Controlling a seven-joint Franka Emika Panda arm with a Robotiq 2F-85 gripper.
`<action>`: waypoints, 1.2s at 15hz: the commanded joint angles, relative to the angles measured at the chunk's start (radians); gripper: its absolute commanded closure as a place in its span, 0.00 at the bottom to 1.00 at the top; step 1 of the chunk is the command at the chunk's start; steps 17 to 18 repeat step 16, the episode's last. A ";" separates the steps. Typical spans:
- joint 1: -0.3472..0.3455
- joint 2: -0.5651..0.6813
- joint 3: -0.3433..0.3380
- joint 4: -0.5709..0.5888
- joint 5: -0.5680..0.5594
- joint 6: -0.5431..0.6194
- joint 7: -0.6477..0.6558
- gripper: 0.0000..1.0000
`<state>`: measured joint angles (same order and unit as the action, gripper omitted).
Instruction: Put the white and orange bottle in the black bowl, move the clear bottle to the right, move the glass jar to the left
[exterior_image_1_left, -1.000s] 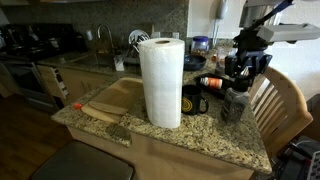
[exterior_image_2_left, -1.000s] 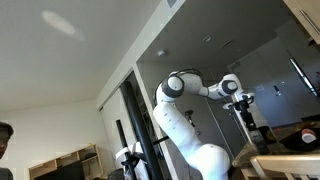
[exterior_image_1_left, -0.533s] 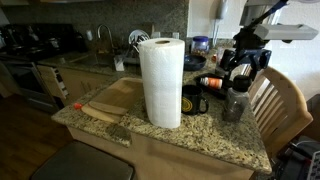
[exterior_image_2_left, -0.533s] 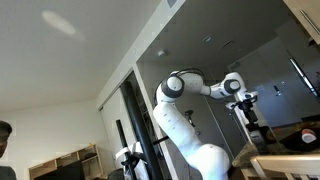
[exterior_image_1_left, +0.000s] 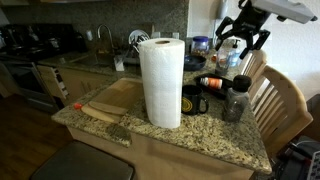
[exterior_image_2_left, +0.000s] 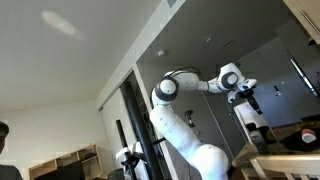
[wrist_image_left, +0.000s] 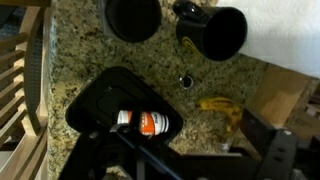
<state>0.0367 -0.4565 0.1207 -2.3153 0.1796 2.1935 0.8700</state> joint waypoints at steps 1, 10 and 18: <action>-0.076 -0.040 0.012 0.032 -0.023 0.043 0.116 0.00; -0.182 -0.044 -0.007 0.060 -0.176 0.068 0.368 0.00; -0.170 -0.044 -0.005 0.060 -0.175 0.068 0.366 0.00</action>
